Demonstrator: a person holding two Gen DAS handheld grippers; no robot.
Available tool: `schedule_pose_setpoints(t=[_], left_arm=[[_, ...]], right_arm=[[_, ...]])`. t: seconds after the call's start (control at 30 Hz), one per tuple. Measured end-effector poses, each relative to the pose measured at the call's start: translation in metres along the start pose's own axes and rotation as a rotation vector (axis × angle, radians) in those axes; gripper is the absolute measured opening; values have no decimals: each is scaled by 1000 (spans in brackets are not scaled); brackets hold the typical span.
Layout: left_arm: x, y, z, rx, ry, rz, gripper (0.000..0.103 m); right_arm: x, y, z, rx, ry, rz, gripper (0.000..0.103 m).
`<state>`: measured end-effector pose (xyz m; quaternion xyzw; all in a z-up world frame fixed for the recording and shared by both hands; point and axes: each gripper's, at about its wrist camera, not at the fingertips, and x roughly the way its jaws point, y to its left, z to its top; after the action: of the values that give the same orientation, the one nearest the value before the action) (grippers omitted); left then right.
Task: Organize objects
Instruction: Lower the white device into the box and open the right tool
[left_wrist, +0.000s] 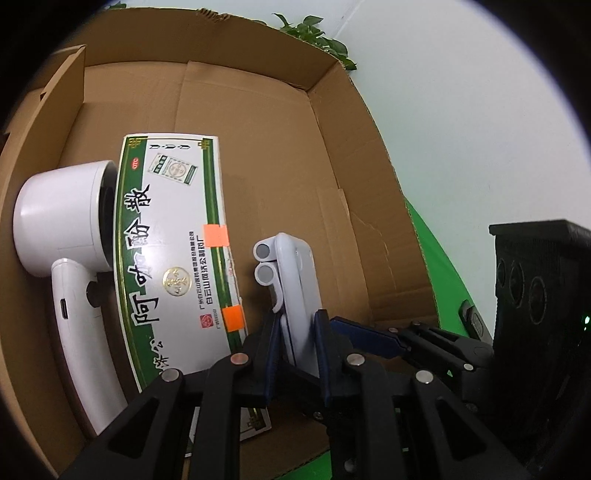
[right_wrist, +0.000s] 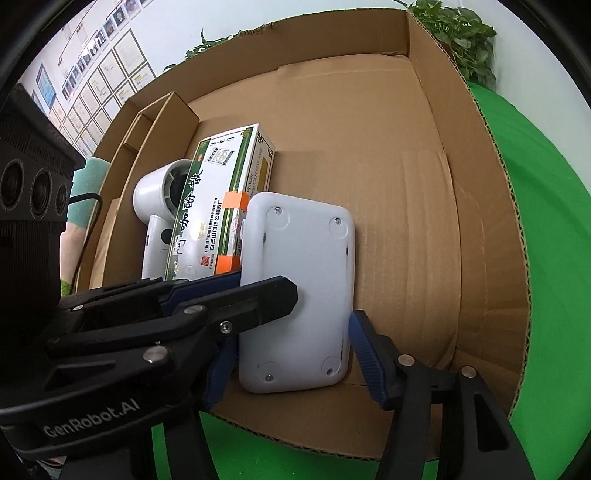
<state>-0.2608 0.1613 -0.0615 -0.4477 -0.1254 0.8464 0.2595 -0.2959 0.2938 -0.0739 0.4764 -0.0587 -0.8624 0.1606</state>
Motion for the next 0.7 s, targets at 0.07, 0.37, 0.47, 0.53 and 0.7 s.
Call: schedule_pose_setpoints(t=[0.07, 0.37, 0.47, 0.53, 0.7], left_arm=[[-2, -1, 0, 8, 2, 12, 18], [-36, -9, -2, 74, -32, 51, 24], [-64, -9, -11, 111, -89, 95, 27], [-83, -11, -23, 142, -141, 146, 30], [-142, 9, -35, 208, -316, 339, 66]], right_arm=[[2, -1, 0, 15, 3, 17, 60], [-9, 4, -1, 63, -21, 59, 63], [-18, 9, -4, 46, -41, 46, 64], [-25, 14, -6, 20, -66, -5, 64], [-53, 28, -26, -41, -182, -95, 94]])
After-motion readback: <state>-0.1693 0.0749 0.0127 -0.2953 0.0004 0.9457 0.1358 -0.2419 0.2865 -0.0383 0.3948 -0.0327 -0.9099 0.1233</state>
